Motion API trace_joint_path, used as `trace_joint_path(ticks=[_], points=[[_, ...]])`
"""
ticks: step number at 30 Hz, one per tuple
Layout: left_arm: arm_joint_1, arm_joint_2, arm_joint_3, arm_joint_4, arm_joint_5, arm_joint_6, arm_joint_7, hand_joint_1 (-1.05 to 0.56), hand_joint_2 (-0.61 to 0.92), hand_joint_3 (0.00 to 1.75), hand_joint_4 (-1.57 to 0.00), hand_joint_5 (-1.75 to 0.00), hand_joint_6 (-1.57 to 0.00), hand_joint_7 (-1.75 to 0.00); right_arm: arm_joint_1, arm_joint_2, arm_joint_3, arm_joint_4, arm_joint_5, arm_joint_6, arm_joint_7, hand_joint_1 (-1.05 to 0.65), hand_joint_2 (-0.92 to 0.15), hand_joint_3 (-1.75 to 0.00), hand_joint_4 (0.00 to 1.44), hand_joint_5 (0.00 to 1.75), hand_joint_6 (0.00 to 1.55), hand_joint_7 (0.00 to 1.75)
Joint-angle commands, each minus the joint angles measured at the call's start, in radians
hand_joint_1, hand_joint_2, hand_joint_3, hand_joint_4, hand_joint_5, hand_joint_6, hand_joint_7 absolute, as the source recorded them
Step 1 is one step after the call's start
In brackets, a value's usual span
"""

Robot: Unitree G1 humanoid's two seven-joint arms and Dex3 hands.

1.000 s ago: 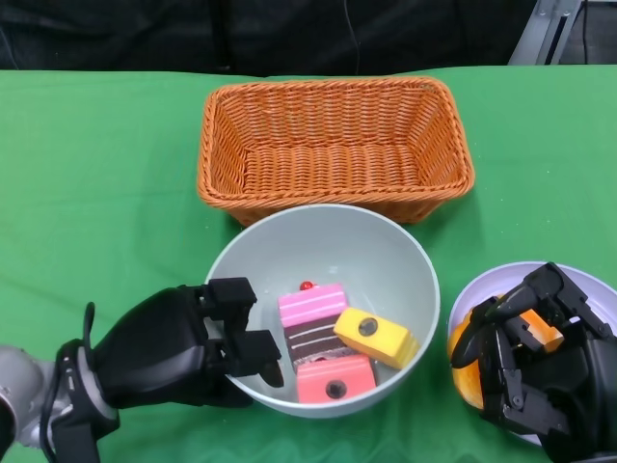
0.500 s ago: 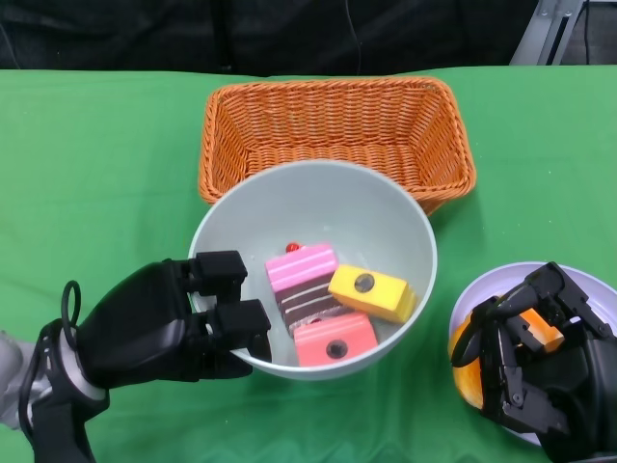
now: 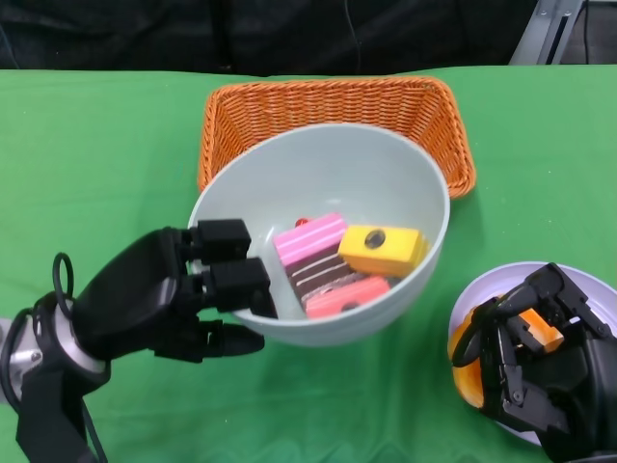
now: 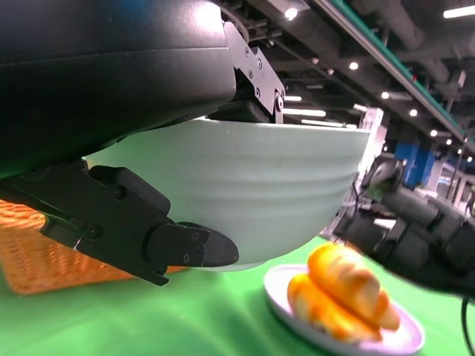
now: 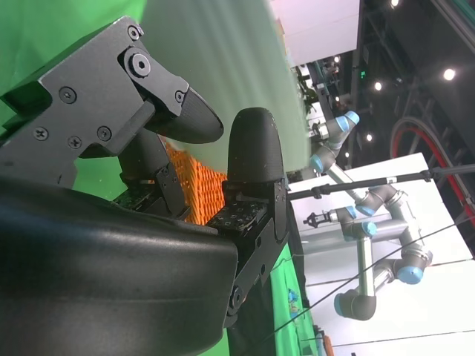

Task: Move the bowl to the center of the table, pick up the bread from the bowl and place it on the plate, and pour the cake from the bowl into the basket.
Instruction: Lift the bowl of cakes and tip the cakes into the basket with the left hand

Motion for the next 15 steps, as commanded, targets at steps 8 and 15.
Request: trace_joint_path(ticks=[8,15], points=[[0.009,-0.036,0.112,0.001,-0.151,-0.069,-0.202,-0.22,0.87,0.68,-0.56,-1.75,-0.46,-1.54,-0.007,-0.003,-0.012,0.011,0.002,-0.01,0.001,-0.19,-0.46,-1.27,0.74,1.75,0.56,1.54],[-0.054,-0.116,0.08,0.074,-0.604,-0.108,-0.566,-0.27,0.92,0.49,-0.61,-1.75,-0.59,-1.42,-0.012,-0.007,-0.013,0.02,0.009,0.006,0.004,-0.19,-0.46,-1.26,0.74,1.75,0.56,1.54]])
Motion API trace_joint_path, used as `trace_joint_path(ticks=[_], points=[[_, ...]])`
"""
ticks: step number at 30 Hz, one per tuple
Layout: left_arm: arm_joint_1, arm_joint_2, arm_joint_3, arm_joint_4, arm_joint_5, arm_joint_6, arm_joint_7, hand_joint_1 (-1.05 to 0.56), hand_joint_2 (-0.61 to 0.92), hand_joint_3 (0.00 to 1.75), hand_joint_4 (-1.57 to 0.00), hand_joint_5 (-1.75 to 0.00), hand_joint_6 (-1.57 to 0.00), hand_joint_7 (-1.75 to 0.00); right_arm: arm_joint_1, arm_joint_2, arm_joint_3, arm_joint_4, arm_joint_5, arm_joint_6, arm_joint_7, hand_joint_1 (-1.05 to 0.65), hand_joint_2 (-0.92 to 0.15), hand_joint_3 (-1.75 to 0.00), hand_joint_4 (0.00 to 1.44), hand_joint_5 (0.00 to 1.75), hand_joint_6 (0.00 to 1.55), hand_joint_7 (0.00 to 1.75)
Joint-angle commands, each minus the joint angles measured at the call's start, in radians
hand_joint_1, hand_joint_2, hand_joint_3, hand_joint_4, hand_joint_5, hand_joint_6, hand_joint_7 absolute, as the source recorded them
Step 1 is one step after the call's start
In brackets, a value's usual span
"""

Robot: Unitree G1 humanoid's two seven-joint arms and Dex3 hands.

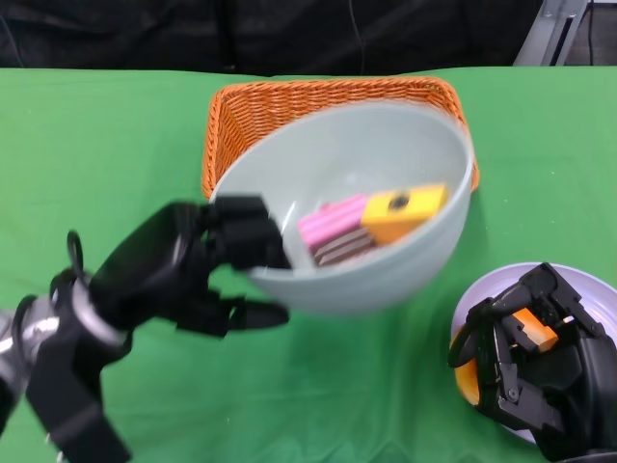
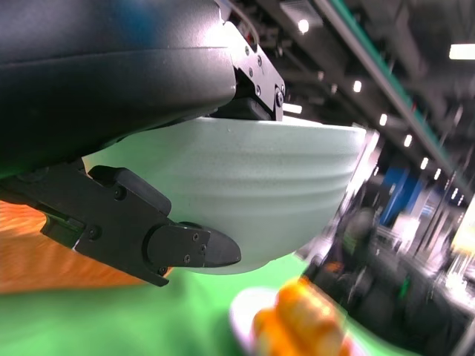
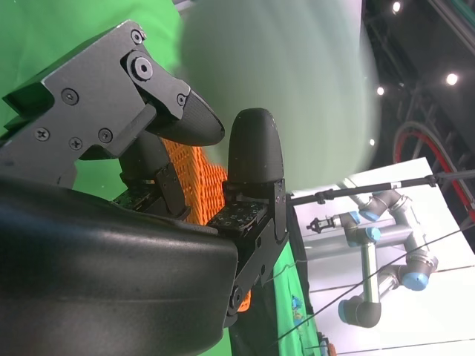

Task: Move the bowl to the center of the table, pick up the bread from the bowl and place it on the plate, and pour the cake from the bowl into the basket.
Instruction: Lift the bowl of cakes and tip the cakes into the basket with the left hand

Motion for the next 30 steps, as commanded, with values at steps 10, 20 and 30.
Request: trace_joint_path(ticks=[10,20,30], points=[[0.026,-0.06,0.054,-0.103,-0.535,0.118,-0.569,-0.23,0.92,0.51,-0.63,-1.75,-0.61,-1.44,-0.002,-0.003,-0.012,-0.001,0.005,0.006,-0.004,-0.18,-0.47,-1.26,0.75,1.75,0.56,1.55],[0.034,-0.157,0.186,-0.099,-0.652,0.234,-0.828,-0.18,0.91,0.54,-0.63,-1.75,-0.62,-1.45,-0.008,-0.001,-0.013,0.019,0.001,-0.01,0.003,-0.19,-0.48,-1.25,0.74,1.75,0.54,1.55],[-0.051,-0.223,0.303,-0.013,-0.54,0.226,-0.877,-0.2,0.89,0.56,-0.61,-1.75,-0.58,-1.48,-0.022,0.016,-0.011,0.042,-0.019,-0.031,-0.013,-0.17,-0.47,-1.27,0.76,1.75,0.56,1.57]])
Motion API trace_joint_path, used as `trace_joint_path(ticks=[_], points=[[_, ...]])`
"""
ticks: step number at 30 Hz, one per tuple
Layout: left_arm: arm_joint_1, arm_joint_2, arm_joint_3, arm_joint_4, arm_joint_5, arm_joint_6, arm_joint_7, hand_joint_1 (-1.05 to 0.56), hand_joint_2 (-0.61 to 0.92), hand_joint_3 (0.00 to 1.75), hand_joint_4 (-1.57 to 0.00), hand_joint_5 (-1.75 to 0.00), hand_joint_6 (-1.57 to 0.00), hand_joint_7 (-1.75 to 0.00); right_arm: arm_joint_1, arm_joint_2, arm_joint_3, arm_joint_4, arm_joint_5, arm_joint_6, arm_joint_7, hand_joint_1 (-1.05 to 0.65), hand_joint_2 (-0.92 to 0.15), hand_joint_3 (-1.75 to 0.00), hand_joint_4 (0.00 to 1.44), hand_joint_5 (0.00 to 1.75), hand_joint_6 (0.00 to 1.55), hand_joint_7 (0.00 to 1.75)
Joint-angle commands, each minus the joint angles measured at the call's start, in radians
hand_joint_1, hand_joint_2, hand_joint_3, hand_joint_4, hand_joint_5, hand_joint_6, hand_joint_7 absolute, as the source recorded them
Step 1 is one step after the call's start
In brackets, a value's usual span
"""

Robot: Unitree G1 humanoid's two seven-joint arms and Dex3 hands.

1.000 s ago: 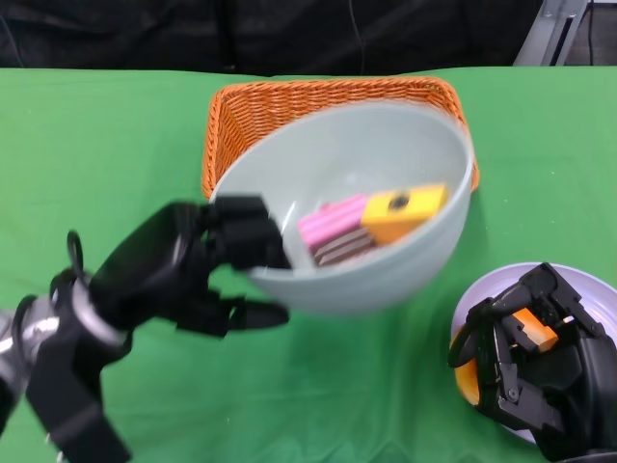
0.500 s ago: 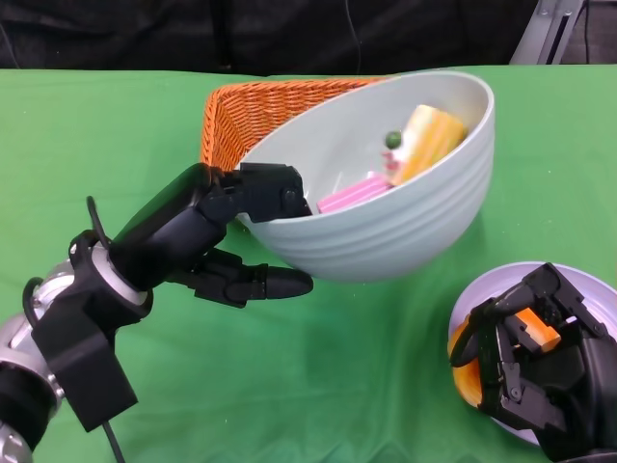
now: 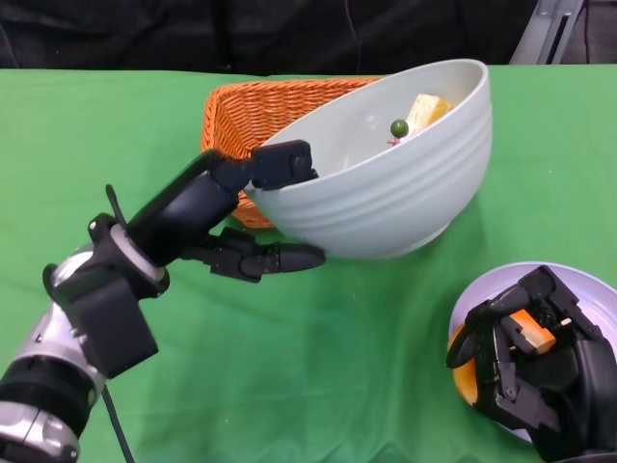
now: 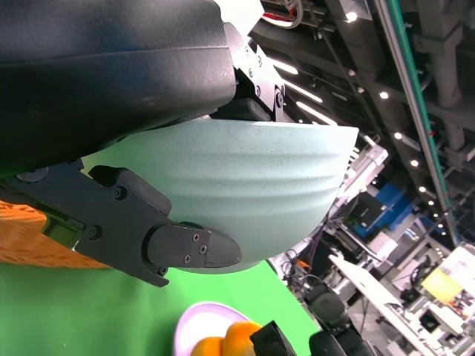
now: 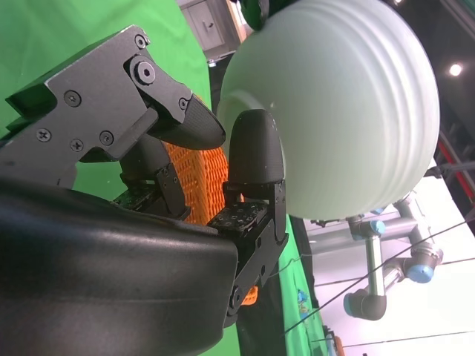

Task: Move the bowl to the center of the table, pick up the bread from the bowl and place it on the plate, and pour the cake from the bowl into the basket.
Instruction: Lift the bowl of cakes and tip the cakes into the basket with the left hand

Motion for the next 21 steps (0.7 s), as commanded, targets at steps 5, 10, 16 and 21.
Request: trace_joint_path(ticks=[5,10,16,21], points=[[-0.101,-0.016,0.071,0.073,0.122,-0.045,0.034,-0.17,0.81,0.69,-0.62,-1.75,-0.59,-1.48,-0.016,0.009,-0.008,0.02,-0.006,-0.026,-0.004,-0.14,-0.47,-1.31,0.75,1.75,0.54,1.58],[-0.154,-0.024,0.09,0.132,0.185,-0.048,0.057,-0.15,0.75,0.77,-0.62,-1.75,-0.62,-1.44,-0.026,0.009,-0.01,0.041,0.012,-0.036,0.017,-0.15,-0.45,-1.32,0.75,1.75,0.53,1.6],[-0.206,-0.033,0.097,0.194,0.244,-0.047,0.085,-0.13,0.74,0.78,-0.64,-1.75,-0.62,-1.42,-0.022,0.007,-0.007,0.038,0.007,-0.027,0.01,-0.15,-0.46,-1.32,0.76,1.75,0.52,1.62],[-0.252,-0.043,0.096,0.247,0.298,-0.025,0.135,-0.13,0.74,0.77,-0.65,-1.75,-0.63,-1.41,-0.019,0.008,-0.004,0.035,-0.002,-0.023,-0.003,-0.16,-0.46,-1.3,0.76,1.75,0.52,1.64]])
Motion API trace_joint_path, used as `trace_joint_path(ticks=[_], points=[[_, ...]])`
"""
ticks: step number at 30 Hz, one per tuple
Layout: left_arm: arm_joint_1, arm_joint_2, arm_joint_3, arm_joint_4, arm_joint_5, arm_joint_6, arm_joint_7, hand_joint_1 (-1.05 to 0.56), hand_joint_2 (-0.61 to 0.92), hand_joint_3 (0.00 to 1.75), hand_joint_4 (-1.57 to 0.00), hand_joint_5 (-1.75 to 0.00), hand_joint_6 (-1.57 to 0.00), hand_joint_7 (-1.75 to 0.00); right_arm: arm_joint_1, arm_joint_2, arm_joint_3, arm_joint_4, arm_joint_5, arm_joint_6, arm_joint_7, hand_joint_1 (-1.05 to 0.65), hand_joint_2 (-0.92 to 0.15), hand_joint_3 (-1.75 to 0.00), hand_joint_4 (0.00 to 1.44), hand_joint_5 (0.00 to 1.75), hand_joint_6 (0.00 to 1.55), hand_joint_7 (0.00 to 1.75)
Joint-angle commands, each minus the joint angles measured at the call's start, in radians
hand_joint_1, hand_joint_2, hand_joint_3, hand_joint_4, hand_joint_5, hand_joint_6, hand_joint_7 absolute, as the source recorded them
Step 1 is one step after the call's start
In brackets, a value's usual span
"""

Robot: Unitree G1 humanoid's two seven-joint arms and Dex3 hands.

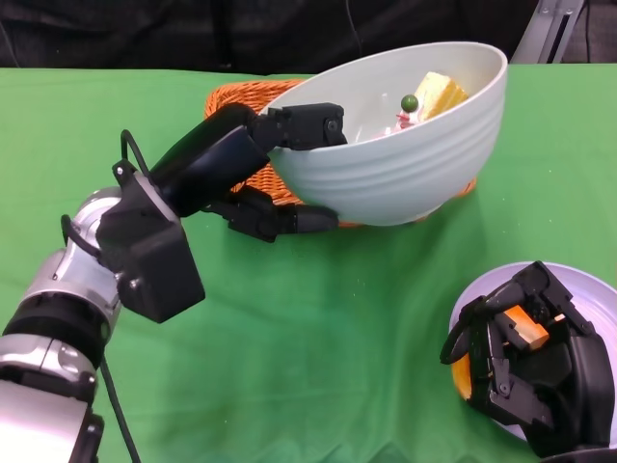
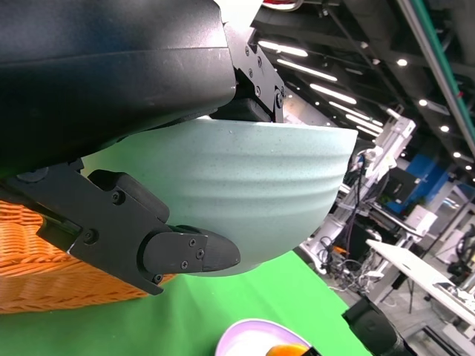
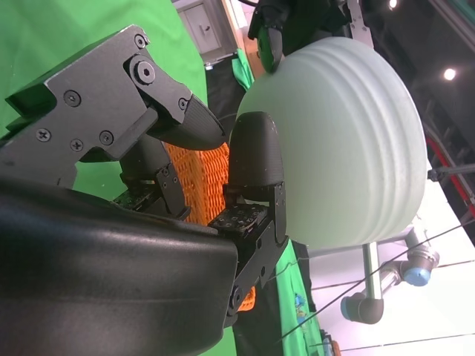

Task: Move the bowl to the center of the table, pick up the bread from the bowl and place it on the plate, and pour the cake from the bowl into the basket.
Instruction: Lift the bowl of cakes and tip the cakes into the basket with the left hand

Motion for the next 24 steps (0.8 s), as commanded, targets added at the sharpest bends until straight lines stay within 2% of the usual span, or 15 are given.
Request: trace_joint_path(ticks=[1,14,24], points=[[-0.062,-0.005,0.014,0.033,0.018,0.013,0.055,-0.13,0.74,0.77,-0.65,-1.75,-0.63,-1.41,0.004,0.001,-0.006,-0.003,-0.009,0.003,-0.016,-0.16,-0.46,-1.3,0.77,1.75,0.52,1.64],[-0.119,-0.025,-0.003,0.099,0.108,0.083,0.175,-0.15,0.76,0.75,-0.66,-1.75,-0.63,-1.42,0.0,-0.002,-0.004,0.014,-0.007,-0.009,-0.007,-0.15,-0.47,-1.3,0.77,1.75,0.51,1.64],[-0.147,-0.055,0.006,0.116,0.097,0.158,0.163,-0.11,0.74,0.78,-0.68,-1.75,-0.64,-1.46,0.001,0.0,-0.002,0.014,-0.009,-0.001,-0.013,-0.15,-0.49,-1.26,0.76,1.75,0.54,1.6]])
